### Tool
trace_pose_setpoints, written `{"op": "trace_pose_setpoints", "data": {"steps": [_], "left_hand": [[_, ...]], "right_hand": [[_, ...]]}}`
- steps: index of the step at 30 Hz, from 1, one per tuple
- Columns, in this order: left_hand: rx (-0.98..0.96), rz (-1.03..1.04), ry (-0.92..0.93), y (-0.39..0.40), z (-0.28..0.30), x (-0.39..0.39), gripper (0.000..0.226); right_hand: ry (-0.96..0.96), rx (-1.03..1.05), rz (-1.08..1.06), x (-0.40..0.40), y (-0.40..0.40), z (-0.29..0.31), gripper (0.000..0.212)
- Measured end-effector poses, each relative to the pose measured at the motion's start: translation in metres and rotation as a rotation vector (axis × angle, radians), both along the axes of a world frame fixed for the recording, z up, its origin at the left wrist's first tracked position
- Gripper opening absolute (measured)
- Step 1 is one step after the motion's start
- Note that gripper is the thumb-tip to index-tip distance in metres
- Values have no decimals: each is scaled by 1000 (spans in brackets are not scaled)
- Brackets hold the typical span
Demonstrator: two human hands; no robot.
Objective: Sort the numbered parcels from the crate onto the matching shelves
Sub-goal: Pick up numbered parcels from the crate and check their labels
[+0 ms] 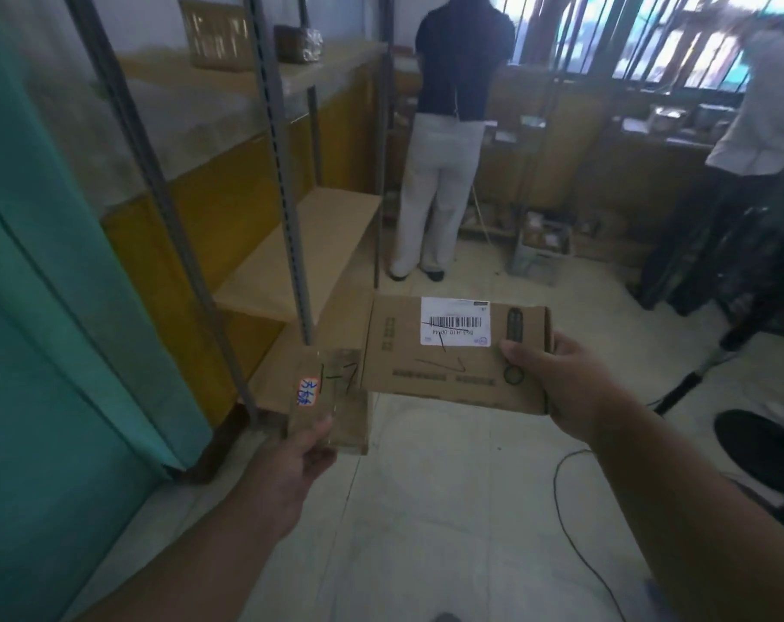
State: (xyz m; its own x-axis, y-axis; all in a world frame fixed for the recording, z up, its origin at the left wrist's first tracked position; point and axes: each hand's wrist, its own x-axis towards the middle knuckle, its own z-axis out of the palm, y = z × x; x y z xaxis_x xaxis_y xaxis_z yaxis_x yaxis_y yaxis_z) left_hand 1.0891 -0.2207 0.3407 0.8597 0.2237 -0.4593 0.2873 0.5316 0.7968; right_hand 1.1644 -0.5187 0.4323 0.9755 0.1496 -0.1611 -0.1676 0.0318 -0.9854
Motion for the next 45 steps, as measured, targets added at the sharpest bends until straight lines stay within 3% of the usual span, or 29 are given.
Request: {"op": "trace_pose_setpoints", "data": {"steps": [6,10,15,22,27,31,37,45], "left_hand": [[-12,58,38,-63,8,107,23],[12,102,65,-75,1,179,29],[14,128,118,-72,-22,298,29],[-32,149,127,-99,-11,457,13],[1,253,109,-104,-19,532,14],[-13,485,121,-98,-28,571,13],[-32,817,200,-86,-25,574,21],[-35,1073,286,-34,-51,587,40]], "right_hand": [[37,42,79,138,-51,4,41],[35,48,122,228,-58,1,64],[55,48,119,337,-53,-10,34],[71,25,109,467,-67,-1,42],[84,13,213,572,-60,-10,42],[114,-15,422,658,-22,-21,28],[144,-88,772,741,53,-29,30],[193,-120,915,780,160,-57,22]]}}
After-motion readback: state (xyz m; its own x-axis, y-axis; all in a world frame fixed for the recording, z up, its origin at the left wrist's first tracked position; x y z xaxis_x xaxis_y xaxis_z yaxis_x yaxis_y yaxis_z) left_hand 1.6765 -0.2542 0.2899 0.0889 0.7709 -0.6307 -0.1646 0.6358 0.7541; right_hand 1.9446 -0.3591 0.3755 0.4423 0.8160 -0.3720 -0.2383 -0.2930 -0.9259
